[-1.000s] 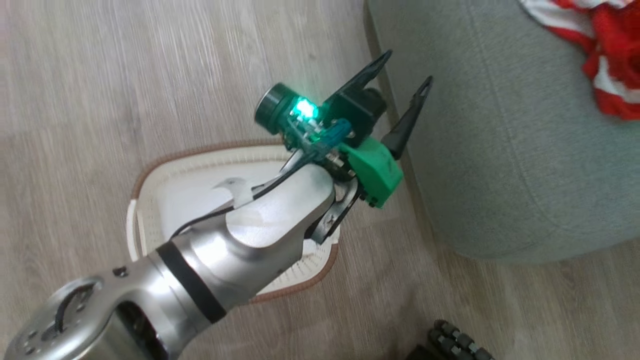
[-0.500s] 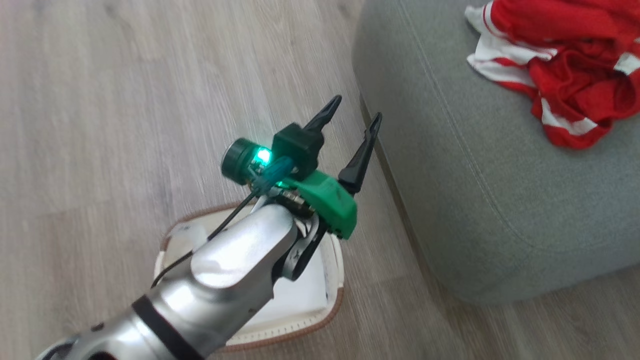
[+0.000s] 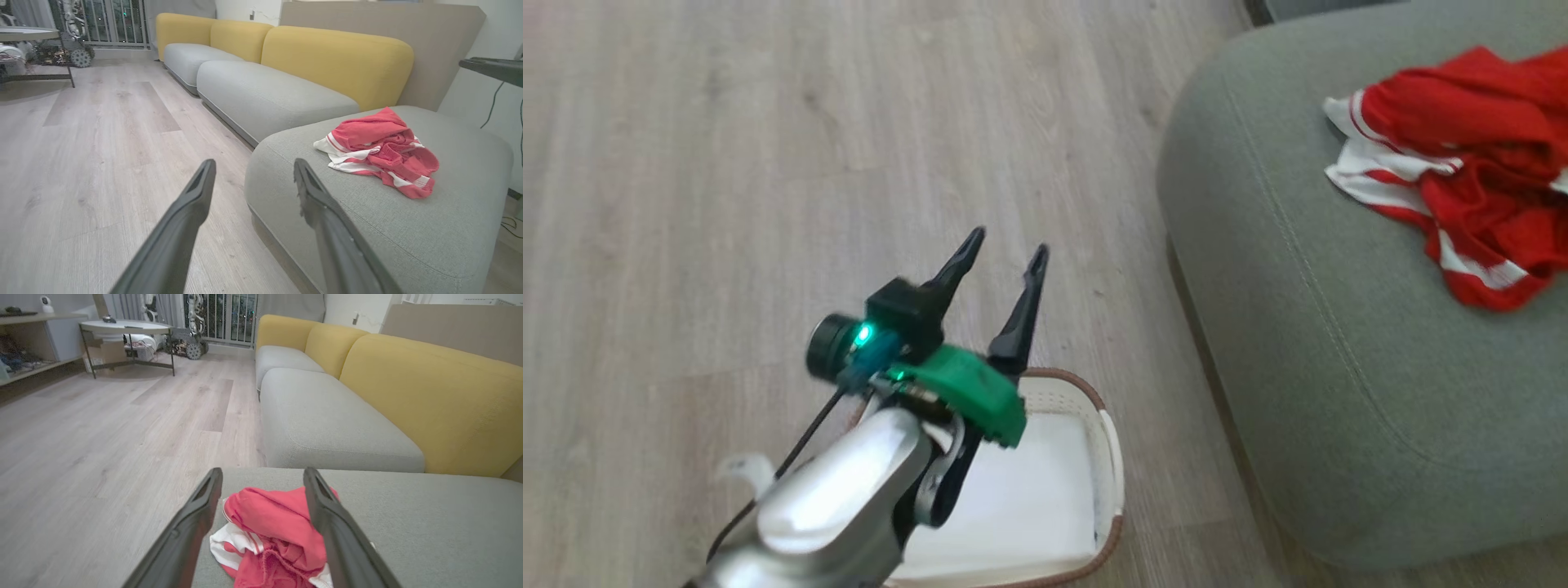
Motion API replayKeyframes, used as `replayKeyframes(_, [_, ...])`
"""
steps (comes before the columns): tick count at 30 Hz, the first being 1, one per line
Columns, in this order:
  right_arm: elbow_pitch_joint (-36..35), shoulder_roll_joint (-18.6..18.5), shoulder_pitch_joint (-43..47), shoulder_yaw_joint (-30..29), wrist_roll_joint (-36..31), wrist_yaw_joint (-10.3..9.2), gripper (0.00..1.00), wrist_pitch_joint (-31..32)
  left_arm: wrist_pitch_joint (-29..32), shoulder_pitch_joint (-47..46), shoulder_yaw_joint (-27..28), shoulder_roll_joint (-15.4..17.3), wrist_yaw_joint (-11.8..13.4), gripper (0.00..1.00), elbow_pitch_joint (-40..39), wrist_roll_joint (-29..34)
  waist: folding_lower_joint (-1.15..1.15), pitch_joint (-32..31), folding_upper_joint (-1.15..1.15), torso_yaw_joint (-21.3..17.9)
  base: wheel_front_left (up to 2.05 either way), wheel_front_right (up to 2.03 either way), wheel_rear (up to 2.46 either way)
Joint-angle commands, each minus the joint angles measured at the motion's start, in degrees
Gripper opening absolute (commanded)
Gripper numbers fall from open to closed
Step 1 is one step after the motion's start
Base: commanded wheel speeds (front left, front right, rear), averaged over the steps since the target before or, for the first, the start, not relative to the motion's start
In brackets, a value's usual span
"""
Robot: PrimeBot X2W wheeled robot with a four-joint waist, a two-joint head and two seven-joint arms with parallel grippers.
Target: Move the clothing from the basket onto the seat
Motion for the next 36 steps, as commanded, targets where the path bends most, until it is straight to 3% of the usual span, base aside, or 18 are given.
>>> replayKeyframes(1, [-1.1, -1.4, 2.0, -1.8, -0.3, -0.02, 1.00, -0.8, -0.5, -1.1, 3.1, 1.6, 0.6, 1.00, -2.3, 0.6, 0.01, -1.3, 0.00, 1.4, 0.00, 0.00, 0.00])
replayKeyframes(9, [-9.4, 3.6, 16.6, -22.5, -10.6, -0.02, 1.00, -1.0, -0.5, 5.6, 8.9, 3.8, 2.2, 1.00, -6.3, 1.8, 0.01, -3.2, 0.00, 4.0, 0.00, 0.00, 0.00])
replayKeyframes(14, [-17.3, 9.9, 28.0, -36.1, -18.8, -0.02, 1.00, -1.0, -0.5, 9.9, 12.5, 4.1, 2.7, 1.00, -8.0, 3.1, 0.01, -3.9, 0.00, 5.4, 0.00, 0.00, 0.00])
replayKeyframes(19, [-26.1, 17.2, 38.2, -45.1, -26.6, -0.02, 1.00, -1.0, -0.5, 13.7, 17.4, 2.9, 3.1, 1.00, -10.2, 5.5, 0.01, -4.3, 0.00, 6.8, 0.00, 0.00, 0.00])
replayKeyframes(24, [-32.9, 23.6, 44.9, -49.0, -31.3, -0.02, 1.00, -1.0, -0.5, 18.7, 23.4, 1.1, 2.8, 1.00, -11.8, 8.9, 0.01, -4.3, 0.00, 7.5, 0.00, 0.00, 0.00])
replayKeyframes(27, [-35.1, 26.5, 47.4, -49.7, -33.0, -0.02, 1.00, -1.0, -0.5, 21.2, 25.8, 0.1, 1.3, 1.00, -11.6, 11.0, 0.01, -4.5, 0.00, 7.9, 0.00, 0.00, 0.00])
replayKeyframes(36, [-35.3, 30.8, 50.8, -45.5, -35.5, -0.02, 1.00, -1.0, -0.5, 25.8, 31.9, -3.8, -3.4, 1.00, -8.8, 17.3, 0.01, -5.1, 0.00, 8.7, 0.00, 0.00, 0.00])
